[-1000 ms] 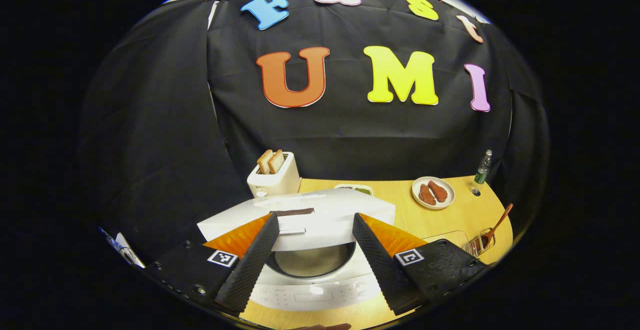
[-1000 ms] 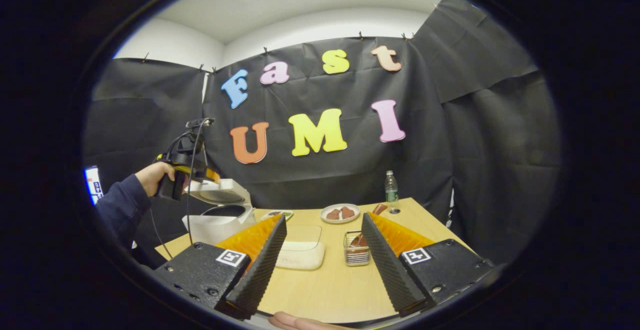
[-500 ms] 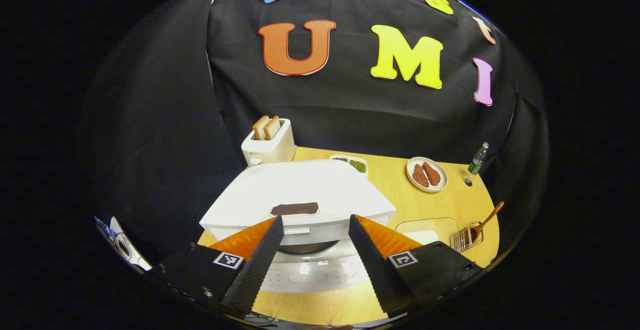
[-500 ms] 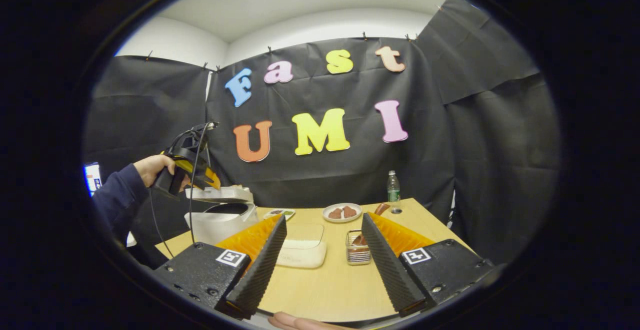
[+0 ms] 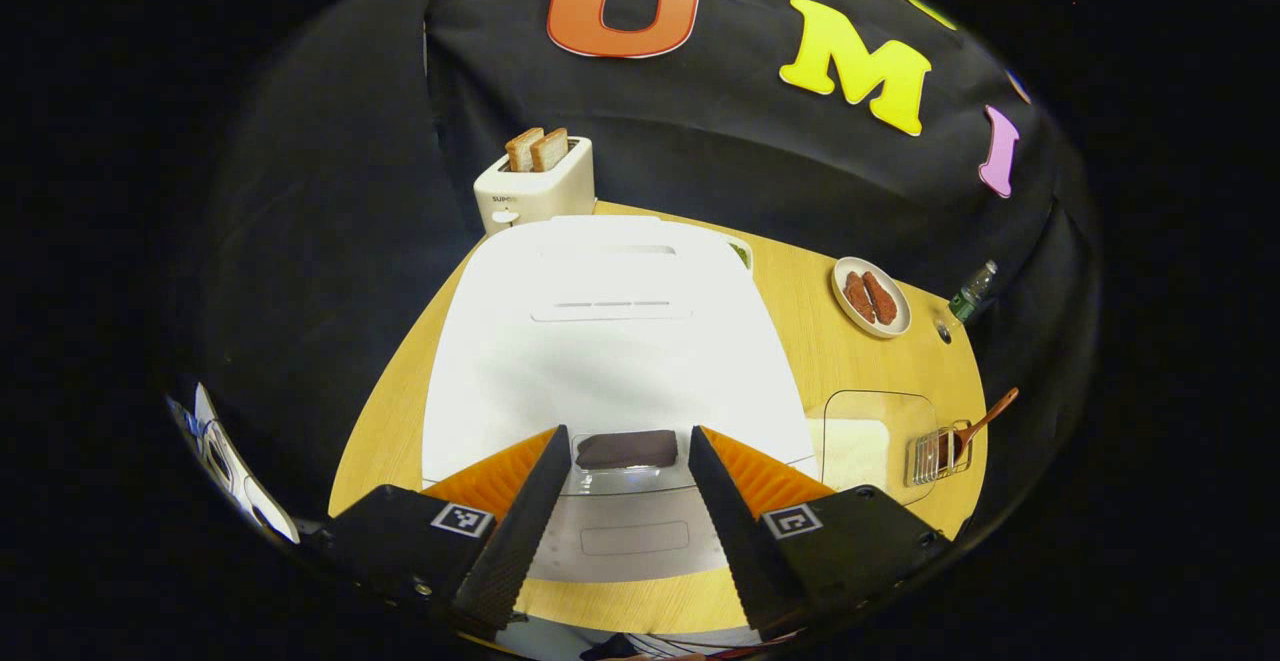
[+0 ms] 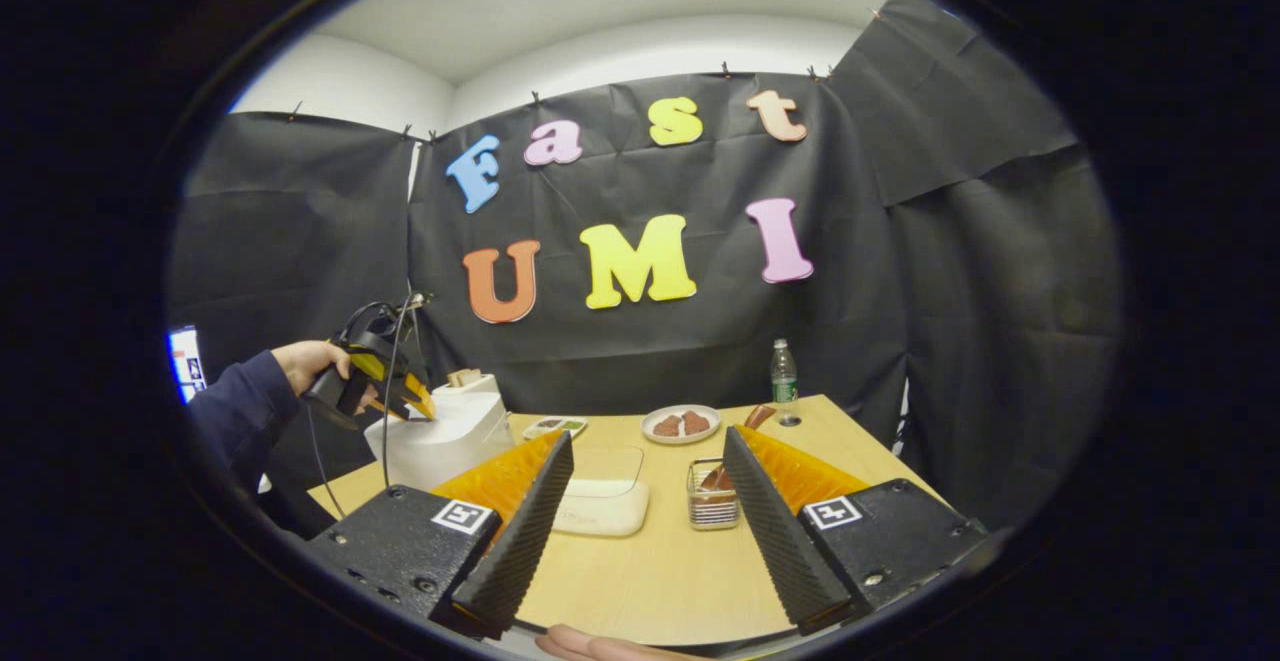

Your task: Close the left gripper, press the button to open the rice cooker; take a wooden spoon from the chopstick holder with the right hand, scoop a spoonful of rice and pour it into the rice cooker, then put the wooden spoon back into the chopstick holder.

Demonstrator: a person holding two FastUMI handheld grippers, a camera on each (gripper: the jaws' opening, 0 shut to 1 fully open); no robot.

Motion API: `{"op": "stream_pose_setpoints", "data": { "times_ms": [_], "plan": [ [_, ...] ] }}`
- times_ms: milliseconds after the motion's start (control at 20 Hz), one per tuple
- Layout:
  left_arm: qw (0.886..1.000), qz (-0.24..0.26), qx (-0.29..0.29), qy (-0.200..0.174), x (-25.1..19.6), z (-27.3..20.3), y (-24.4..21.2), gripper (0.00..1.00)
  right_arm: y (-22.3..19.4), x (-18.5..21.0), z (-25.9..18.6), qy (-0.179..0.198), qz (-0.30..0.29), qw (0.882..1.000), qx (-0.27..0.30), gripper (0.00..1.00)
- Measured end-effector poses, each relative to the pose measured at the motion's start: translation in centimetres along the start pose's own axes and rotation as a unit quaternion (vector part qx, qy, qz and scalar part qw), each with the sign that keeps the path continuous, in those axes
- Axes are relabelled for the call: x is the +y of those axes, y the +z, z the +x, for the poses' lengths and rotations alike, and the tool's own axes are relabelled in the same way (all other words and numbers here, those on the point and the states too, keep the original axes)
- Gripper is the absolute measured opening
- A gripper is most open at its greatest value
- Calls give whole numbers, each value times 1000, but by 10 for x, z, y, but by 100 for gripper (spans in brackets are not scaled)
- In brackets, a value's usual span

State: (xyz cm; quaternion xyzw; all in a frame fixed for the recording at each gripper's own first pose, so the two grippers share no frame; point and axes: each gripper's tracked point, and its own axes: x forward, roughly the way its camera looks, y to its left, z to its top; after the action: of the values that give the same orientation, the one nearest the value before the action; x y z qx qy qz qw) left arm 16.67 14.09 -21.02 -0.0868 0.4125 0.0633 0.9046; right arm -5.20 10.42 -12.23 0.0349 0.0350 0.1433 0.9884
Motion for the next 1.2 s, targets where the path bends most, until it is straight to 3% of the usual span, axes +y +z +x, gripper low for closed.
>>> {"op": "stream_pose_setpoints", "data": {
  "times_ms": [200,600,650,750,800,950,1000,1050,1100,1200],
  "plan": [
    [999,35,1,16,0,3,-2,84,-7,5,3,2,-4,1000,7,98],
    [999,35,-18,24,-4,5,5,83,-5,-7,2,-11,-13,1000,2,98],
    [999,37,-19,14,-8,2,3,83,-4,-10,3,-16,-15,1000,0,93],
    [999,44,-22,7,-14,-11,0,91,-4,-13,2,-20,-15,1000,-2,93],
    [998,49,-34,17,-9,-18,4,92,-5,-13,4,-22,-14,1000,0,98],
    [994,49,-90,21,-13,-52,16,93,-7,-14,4,-25,-11,1000,4,98],
    [992,50,-114,21,-15,-65,17,93,-6,-14,4,-27,-10,1000,3,93],
    [989,52,-140,20,-19,-79,18,93,-4,-16,5,-31,-7,1000,0,98],
    [984,53,-169,16,-24,-92,17,93,-2,-16,6,-33,-4,999,-1,93],
    [974,56,-222,5,-34,-123,10,93,-3,-14,6,-34,0,999,1,98]
  ]
}}
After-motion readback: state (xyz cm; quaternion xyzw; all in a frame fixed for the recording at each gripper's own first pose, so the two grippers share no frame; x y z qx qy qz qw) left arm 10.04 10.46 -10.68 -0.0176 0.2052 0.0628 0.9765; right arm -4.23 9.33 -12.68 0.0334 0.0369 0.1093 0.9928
